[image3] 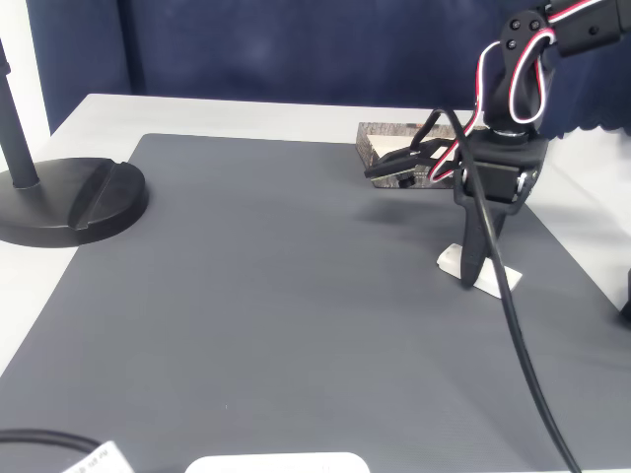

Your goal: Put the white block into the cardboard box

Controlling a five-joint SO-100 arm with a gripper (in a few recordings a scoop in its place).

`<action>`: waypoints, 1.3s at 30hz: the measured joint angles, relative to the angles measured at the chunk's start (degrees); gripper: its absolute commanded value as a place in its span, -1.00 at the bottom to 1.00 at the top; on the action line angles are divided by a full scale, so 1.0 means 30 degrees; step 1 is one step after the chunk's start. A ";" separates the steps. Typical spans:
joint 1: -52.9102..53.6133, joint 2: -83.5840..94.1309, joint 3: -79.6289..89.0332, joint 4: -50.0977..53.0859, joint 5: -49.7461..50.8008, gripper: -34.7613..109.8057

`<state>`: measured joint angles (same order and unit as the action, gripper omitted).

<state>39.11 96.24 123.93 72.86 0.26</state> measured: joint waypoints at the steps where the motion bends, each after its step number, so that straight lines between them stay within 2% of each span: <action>1: 0.0000 0.0000 0.0000 0.0000 0.0000 -0.19; 15: -0.0352 0.0000 0.0000 0.0000 -0.0176 -0.21; 27: -0.0498 0.0000 0.0000 0.0059 -0.0205 -0.41; 30: -0.0557 0.0000 -0.0029 0.0088 -0.0439 -0.54; 39: -0.0703 0.0029 -0.0029 0.0176 -0.1699 -0.54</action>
<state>37.00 96.33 123.84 73.39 -4.83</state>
